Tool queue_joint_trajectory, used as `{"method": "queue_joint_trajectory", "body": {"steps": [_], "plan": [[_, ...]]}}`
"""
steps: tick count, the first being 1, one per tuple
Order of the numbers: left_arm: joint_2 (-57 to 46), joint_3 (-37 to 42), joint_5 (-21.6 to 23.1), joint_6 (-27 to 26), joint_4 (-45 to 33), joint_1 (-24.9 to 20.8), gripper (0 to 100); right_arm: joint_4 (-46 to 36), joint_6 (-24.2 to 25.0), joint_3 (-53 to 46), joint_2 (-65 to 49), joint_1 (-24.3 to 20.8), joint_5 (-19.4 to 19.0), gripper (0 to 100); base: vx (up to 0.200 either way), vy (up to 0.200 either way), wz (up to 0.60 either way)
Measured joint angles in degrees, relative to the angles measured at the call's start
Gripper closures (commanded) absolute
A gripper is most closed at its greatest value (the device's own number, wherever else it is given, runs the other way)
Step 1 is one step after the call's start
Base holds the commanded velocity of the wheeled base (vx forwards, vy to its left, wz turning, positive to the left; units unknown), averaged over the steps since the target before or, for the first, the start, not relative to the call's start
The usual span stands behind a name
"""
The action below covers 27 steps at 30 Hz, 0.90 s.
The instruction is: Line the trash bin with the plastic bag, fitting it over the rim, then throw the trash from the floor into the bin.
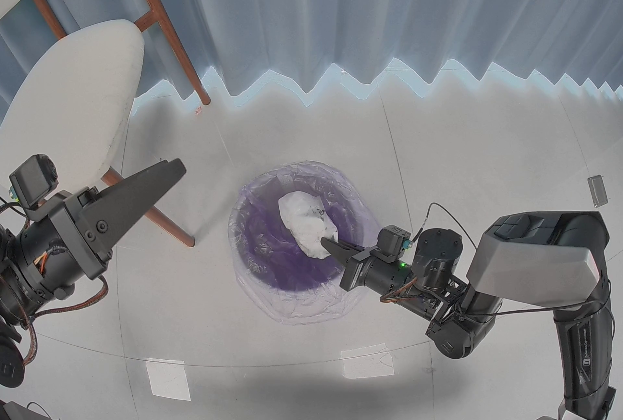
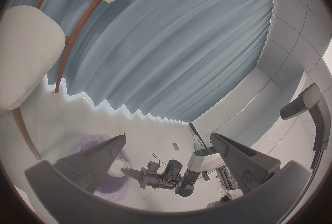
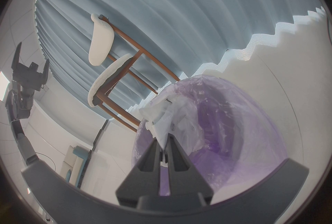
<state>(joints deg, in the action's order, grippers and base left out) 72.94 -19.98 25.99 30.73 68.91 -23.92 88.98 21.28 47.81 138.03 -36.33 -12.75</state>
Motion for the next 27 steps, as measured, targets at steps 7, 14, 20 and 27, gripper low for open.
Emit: {"method": "queue_joint_trajectory", "body": {"steps": [7,14,20,27], "plan": [[0.3,0.3,0.0,0.0,0.0,-0.1,0,0.0,0.0,2.0,2.1,-0.6,0.0,100,0.000,0.000,0.00],[0.6,0.3,0.0,-0.1,0.1,-0.2,0,0.0,0.0,3.4,3.2,-0.6,0.0,0,0.000,0.000,0.00],[0.6,0.3,0.0,-0.1,0.2,-0.1,0,0.0,0.0,3.5,3.2,-0.6,0.0,0,0.000,0.000,0.00],[0.6,0.3,0.0,-0.2,0.2,-0.2,0,-0.1,0.0,2.4,1.5,-0.6,0.1,0,0.000,0.000,0.00]]}}
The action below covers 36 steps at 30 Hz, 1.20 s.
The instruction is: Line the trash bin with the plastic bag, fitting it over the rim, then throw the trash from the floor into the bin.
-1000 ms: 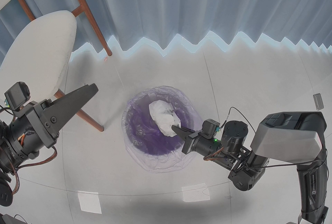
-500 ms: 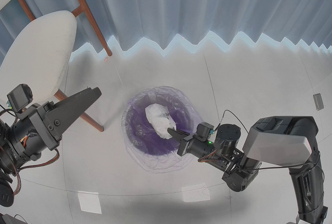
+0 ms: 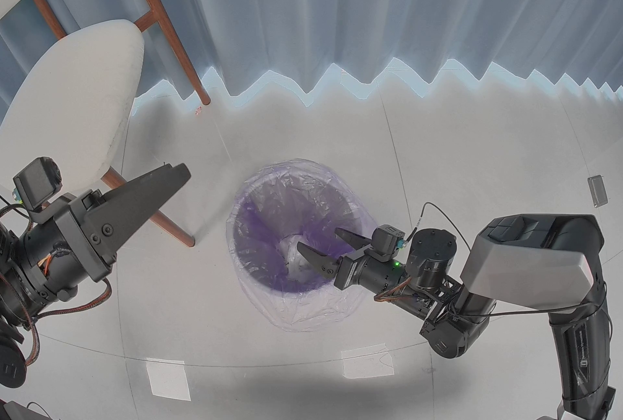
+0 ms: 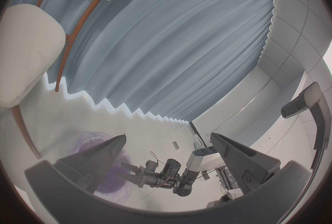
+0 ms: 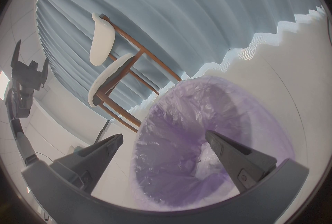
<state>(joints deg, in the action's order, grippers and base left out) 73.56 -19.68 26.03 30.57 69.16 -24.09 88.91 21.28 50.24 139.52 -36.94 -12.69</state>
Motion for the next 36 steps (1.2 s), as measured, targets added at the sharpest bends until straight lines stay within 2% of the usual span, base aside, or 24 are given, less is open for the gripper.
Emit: {"method": "queue_joint_trajectory", "body": {"steps": [7,12,17,21,28,33,36], "plan": [[0.0,0.0,0.0,-1.2,0.0,0.0,0,0.0,0.0,-2.0,-4.8,0.5,1.3,0,0.000,0.000,0.00],[0.0,0.4,-0.7,-6.5,-0.1,0.0,0,0.0,-0.1,-5.4,-11.2,2.2,4.8,0,0.000,0.000,0.00],[-1.3,1.5,-3.1,-11.9,-0.2,0.4,0,0.1,-0.3,-14.1,-21.5,5.6,6.5,0,0.000,0.000,0.00],[-3.6,2.7,-5.9,-13.8,-0.6,0.6,0,0.1,-1.4,-21.8,-30.8,9.8,7.1,0,0.000,0.000,0.00],[-10.9,6.3,-12.5,-15.4,-2.5,1.0,0,-3.6,-5.9,-35.4,-49.2,21.6,7.5,0,0.000,0.000,0.00],[-18.5,9.2,-15.6,-15.9,-8.3,2.0,0,-9.9,-9.0,-41.6,-62.5,28.5,7.6,0,0.000,0.000,0.00],[-24.2,10.5,-16.4,-16.0,-14.2,3.4,0,-16.6,-10.4,-43.7,-71.0,31.6,7.6,0,0.000,0.000,0.00]]}}
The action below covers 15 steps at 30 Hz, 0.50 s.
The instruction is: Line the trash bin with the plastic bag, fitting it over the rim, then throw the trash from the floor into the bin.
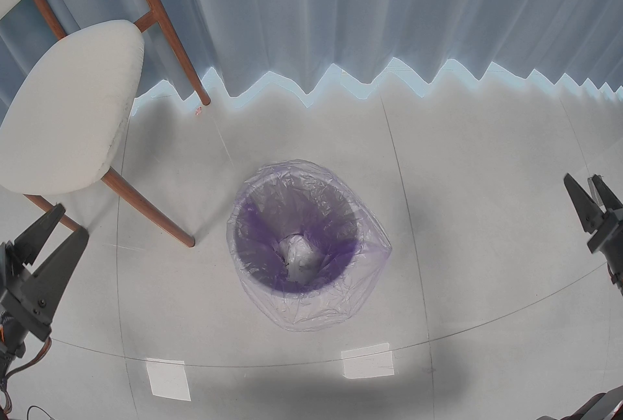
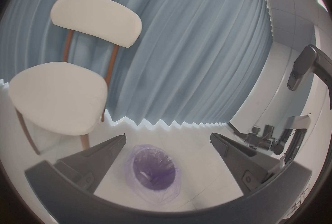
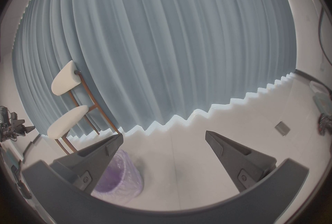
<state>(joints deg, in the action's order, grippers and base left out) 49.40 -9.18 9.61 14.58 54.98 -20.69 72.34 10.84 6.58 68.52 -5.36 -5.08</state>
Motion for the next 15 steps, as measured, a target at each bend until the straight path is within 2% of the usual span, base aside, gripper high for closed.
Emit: {"method": "queue_joint_trajectory", "body": {"steps": [6,15], "plan": [[-12.0,1.4,-0.5,-0.2,-12.6,3.8,0,-20.1,-2.3,-1.0,-17.2,3.5,0.0,0,0.000,0.000,0.00],[-27.5,3.1,-1.1,-1.3,-29.9,9.4,0,-53.8,-4.3,1.3,-40.8,5.3,-0.7,0,0.000,0.000,0.00]]}}
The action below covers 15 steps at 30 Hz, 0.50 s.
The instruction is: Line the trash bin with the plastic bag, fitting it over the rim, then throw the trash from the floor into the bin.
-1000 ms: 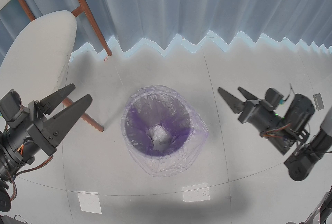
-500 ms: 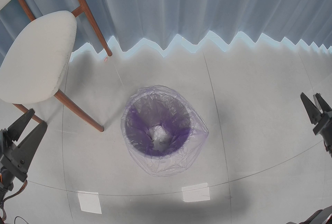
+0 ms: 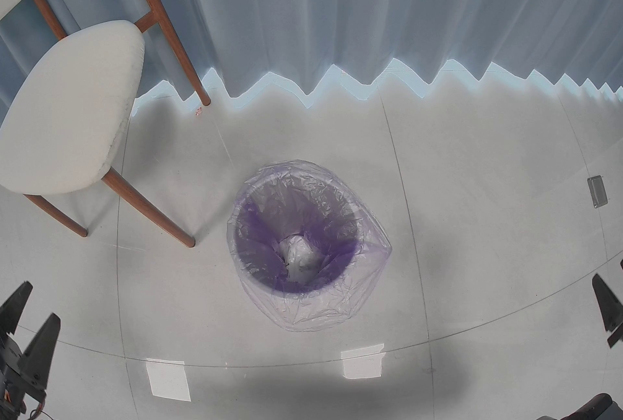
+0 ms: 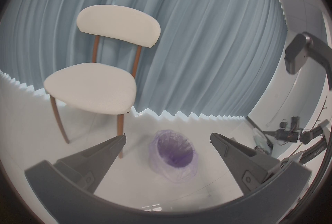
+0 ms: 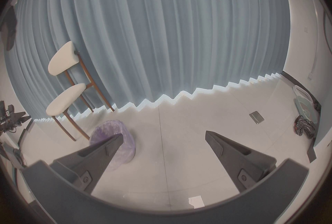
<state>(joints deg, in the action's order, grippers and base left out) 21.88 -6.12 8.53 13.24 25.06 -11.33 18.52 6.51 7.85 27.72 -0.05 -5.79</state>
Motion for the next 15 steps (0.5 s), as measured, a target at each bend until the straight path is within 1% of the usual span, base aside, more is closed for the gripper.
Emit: {"method": "queue_joint_trajectory", "body": {"steps": [4,8,10,12,13,15], "plan": [[-5.6,1.9,-1.9,-2.4,-9.0,2.0,0,-9.7,-1.9,-1.6,-10.5,0.1,-0.3,0,0.000,0.000,0.00],[-10.3,3.9,-3.6,-4.8,-18.9,3.7,0,-14.6,-3.3,-4.2,-19.3,0.2,-0.5,0,0.000,0.000,0.00],[-12.1,4.5,-4.2,-6.3,-21.4,4.4,0,-15.8,-3.8,-5.1,-21.9,0.1,-0.5,0,0.000,0.000,0.00],[-13.5,4.8,-4.7,-9.1,-22.1,4.9,0,-16.5,-4.2,-5.8,-23.6,0.1,0.2,0,0.000,0.000,0.00],[-14.1,4.9,-5.0,-10.6,-22.2,5.0,0,-16.9,-4.4,-6.1,-24.3,0.1,1.1,0,0.000,0.000,0.00],[-15.0,5.0,-6.2,-11.7,-22.4,5.3,0,-18.1,-4.8,-6.3,-25.3,0.1,4.0,0,0.000,0.000,0.00]]}}
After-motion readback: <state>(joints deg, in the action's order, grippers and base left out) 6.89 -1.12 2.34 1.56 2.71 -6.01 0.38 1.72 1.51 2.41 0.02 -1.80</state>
